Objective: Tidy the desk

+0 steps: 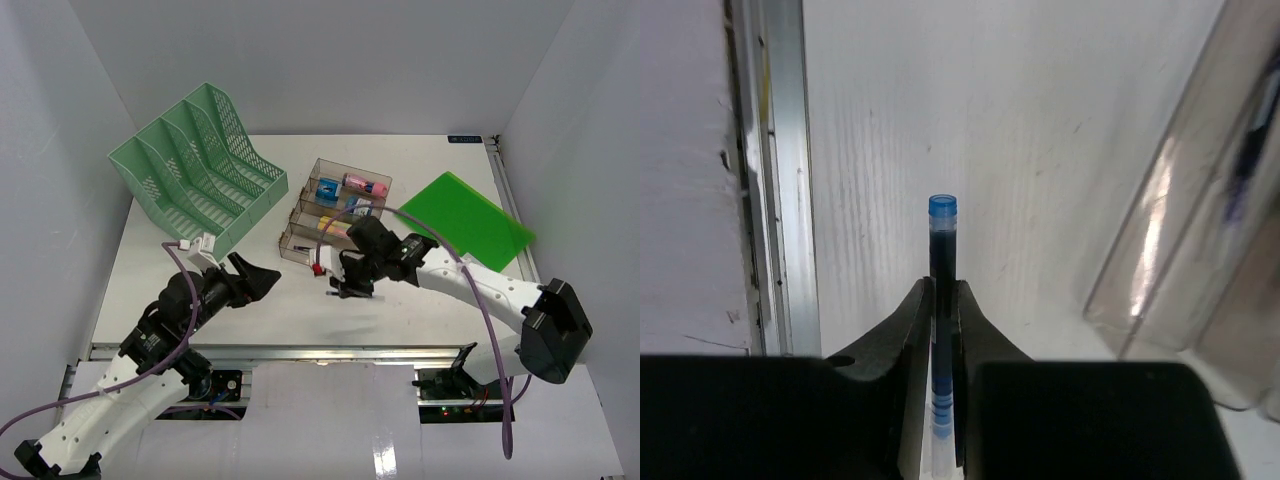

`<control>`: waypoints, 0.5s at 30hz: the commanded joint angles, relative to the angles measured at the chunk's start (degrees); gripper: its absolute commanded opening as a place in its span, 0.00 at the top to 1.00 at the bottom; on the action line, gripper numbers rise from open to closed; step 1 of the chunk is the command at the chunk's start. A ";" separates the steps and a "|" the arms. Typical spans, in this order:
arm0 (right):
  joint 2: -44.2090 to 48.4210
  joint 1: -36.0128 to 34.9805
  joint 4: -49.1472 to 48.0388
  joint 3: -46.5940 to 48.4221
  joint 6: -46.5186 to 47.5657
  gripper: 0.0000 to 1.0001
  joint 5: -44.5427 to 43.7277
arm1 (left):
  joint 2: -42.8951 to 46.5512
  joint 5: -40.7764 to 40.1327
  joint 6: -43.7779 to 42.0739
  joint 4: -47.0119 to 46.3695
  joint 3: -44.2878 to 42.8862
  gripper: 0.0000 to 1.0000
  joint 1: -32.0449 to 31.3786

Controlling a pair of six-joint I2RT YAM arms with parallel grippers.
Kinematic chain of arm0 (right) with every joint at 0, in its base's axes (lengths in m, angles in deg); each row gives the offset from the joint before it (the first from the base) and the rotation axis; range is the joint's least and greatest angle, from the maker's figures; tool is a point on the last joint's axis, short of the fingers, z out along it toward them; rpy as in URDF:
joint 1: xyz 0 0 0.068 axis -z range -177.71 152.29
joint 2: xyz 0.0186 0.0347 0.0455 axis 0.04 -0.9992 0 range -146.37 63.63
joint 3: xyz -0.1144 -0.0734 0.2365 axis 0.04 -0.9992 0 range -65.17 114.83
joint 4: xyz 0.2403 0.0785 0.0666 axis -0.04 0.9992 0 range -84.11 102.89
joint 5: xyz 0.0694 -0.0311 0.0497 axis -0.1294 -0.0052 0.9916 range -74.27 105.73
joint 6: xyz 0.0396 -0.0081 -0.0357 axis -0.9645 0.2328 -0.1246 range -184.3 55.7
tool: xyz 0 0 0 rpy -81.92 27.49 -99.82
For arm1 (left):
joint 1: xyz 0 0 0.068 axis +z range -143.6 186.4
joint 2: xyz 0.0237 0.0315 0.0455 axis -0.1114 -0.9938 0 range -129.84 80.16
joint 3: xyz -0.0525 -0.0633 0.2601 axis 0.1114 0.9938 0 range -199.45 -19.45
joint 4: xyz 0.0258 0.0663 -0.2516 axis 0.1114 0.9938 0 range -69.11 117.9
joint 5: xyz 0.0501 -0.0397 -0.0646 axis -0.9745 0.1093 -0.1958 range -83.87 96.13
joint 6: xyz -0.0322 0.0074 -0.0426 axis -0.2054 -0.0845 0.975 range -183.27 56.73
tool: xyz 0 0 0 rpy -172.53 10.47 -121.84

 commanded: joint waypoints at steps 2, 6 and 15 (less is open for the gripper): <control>-3.26 4.03 3.05 16.05 5.13 0.92 8.81 | 0.68 1.59 1.61 -0.22 0.88 0.08 0.18; -11.38 6.58 2.63 25.71 4.06 0.92 5.82 | 0.14 2.33 1.71 -0.24 1.27 0.08 0.18; -25.22 9.51 1.61 36.34 2.26 0.88 1.50 | 0.92 2.63 1.82 -0.62 2.94 0.08 0.18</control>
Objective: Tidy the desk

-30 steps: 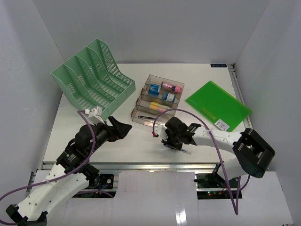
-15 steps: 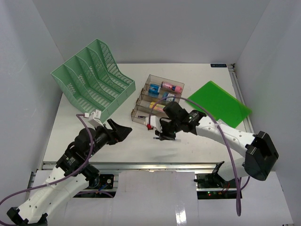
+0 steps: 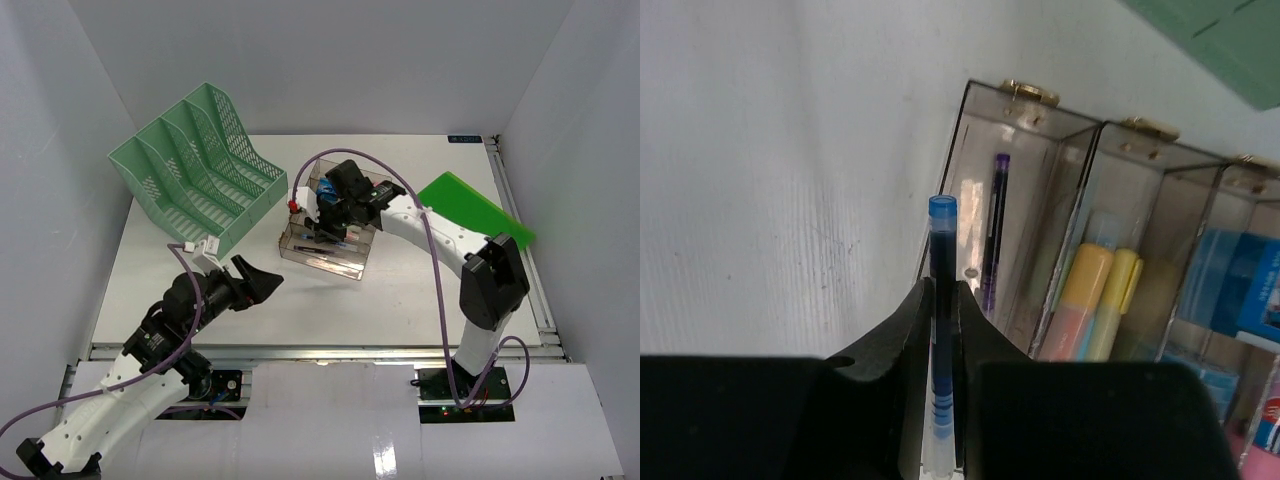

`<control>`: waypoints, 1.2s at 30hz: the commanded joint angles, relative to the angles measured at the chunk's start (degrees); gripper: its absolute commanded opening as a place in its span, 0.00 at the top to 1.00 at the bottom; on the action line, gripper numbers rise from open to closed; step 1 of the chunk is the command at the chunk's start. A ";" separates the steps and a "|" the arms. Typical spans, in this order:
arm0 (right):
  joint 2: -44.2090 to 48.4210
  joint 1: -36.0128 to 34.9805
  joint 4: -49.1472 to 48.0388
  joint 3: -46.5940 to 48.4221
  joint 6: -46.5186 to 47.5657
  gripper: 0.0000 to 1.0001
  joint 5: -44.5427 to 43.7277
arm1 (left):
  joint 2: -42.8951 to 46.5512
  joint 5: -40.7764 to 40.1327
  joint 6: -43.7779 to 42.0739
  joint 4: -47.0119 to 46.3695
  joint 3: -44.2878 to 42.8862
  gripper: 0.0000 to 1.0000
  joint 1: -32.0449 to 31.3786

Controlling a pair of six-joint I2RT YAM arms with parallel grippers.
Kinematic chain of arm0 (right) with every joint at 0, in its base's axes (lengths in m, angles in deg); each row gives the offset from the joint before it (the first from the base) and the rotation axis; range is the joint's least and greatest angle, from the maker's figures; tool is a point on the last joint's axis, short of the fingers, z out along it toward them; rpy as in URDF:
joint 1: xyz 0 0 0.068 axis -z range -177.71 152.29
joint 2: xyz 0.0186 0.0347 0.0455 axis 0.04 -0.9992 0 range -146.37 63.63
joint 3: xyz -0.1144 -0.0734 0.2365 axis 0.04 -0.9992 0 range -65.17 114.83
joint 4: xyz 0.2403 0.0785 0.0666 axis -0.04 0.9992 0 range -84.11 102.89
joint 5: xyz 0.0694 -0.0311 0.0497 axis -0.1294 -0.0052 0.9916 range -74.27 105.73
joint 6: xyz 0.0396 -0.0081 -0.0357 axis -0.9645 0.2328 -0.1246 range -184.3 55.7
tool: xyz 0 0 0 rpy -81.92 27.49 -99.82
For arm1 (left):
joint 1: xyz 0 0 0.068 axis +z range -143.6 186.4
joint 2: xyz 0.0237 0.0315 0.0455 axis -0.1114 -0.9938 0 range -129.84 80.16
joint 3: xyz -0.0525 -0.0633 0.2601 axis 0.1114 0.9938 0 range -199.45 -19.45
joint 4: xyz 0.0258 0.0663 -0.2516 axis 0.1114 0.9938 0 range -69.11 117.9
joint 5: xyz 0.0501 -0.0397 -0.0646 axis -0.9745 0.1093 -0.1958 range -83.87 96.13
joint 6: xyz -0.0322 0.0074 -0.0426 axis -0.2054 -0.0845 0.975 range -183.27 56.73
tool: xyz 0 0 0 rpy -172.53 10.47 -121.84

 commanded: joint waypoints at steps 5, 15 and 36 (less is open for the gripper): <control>-5.72 2.67 -0.57 3.79 -1.17 0.76 -2.35 | 0.84 3.05 -0.28 -0.83 1.84 0.08 0.18; -0.95 4.24 -0.23 -0.17 -3.19 0.41 -0.61 | 0.97 5.61 -0.15 -3.25 3.71 0.07 0.18; 28.45 30.68 -17.75 -42.13 4.36 0.08 -23.04 | -1.75 13.62 0.69 -17.32 12.16 0.07 0.18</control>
